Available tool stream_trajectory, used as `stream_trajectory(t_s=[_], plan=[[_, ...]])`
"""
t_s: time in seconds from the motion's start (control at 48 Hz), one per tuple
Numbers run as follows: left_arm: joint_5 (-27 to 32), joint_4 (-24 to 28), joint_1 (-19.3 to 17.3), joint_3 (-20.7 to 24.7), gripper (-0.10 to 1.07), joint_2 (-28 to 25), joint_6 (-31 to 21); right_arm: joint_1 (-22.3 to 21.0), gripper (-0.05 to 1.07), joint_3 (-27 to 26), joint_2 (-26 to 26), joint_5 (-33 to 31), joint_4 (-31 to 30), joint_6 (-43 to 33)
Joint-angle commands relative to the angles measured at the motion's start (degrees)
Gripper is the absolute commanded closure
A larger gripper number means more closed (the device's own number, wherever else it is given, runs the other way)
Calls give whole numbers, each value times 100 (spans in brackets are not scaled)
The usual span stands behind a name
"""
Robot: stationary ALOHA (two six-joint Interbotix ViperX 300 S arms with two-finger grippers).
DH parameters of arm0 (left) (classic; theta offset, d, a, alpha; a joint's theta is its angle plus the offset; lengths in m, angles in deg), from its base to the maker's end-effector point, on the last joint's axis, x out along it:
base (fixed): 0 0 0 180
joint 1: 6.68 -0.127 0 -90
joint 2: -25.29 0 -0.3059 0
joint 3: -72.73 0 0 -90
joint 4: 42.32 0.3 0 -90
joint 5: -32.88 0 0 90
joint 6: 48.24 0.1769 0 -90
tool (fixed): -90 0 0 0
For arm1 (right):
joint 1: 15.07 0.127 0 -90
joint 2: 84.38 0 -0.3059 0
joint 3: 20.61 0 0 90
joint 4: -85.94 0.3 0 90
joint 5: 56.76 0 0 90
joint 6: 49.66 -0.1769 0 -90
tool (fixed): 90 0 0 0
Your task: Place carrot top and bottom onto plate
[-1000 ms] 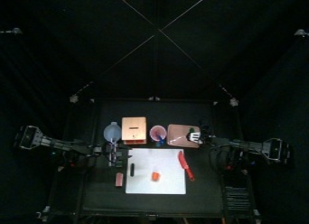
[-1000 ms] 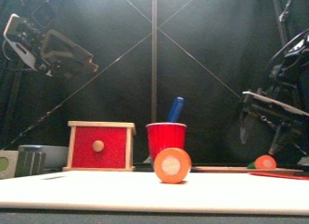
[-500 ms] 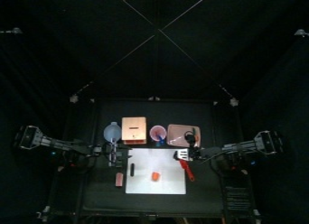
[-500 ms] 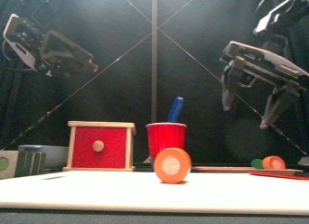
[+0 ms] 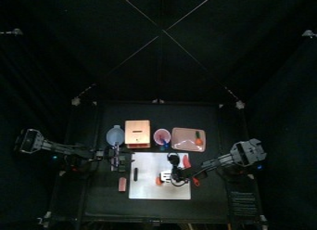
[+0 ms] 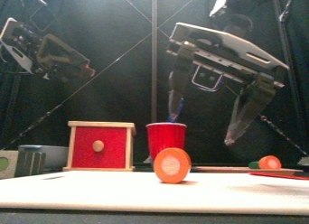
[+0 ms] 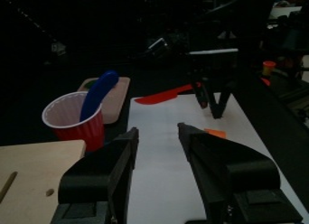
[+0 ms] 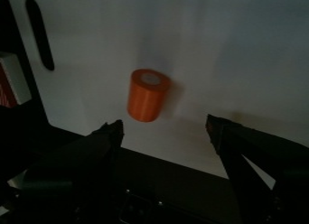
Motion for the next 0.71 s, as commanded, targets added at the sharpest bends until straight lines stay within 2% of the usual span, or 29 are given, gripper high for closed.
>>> stream_trajectory(t_s=[0.0, 0.417, 0.688], plan=[[-26, -9, 44, 35, 18, 0, 9, -18, 1, -360, 132, -9, 26, 26], [-26, 18, 176, 35, 18, 62, 26, -44, 2, -694, 589, -255, 35, 44], [-26, 53, 281, -79, 18, 387, 26, -97, 2, -914, 879, -264, 62, 44]])
